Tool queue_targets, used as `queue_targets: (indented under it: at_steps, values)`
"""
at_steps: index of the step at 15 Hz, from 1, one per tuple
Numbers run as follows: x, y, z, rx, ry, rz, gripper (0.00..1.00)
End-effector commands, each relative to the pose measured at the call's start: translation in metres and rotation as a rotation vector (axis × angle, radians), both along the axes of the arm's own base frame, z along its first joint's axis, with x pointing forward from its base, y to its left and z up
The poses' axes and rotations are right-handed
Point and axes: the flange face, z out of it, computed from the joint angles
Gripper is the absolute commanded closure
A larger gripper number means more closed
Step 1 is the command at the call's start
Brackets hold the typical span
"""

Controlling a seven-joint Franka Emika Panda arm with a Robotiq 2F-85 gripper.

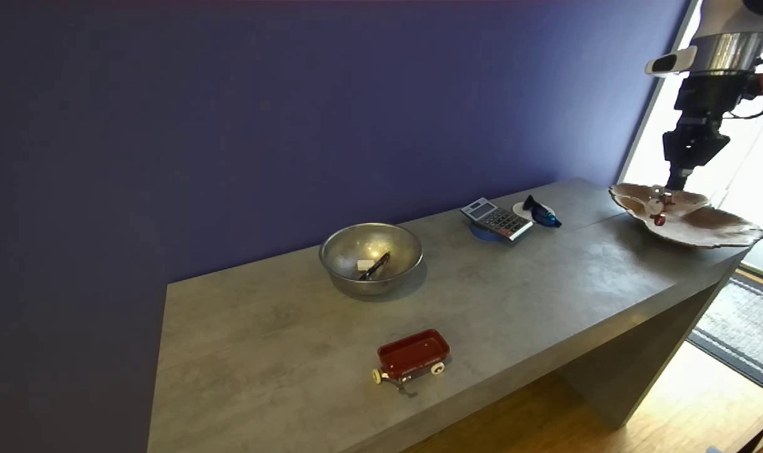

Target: Remove the keys from the wooden tray and put them in the silver bowl.

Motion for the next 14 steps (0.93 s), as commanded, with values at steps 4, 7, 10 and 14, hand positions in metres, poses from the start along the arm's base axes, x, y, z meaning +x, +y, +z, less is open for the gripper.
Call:
queue_targets:
  at_steps: [4,7,10,14]
  values:
    - [-0.031,0.119,0.005,-0.044,-0.015,0.277,0.99]
    - [-0.038,0.135,0.004,-0.054,-0.013,0.293,0.97]
    - [-0.030,0.119,0.004,-0.043,-0.012,0.269,0.97]
    - [-0.014,0.160,0.006,-0.048,-0.070,0.312,0.99]
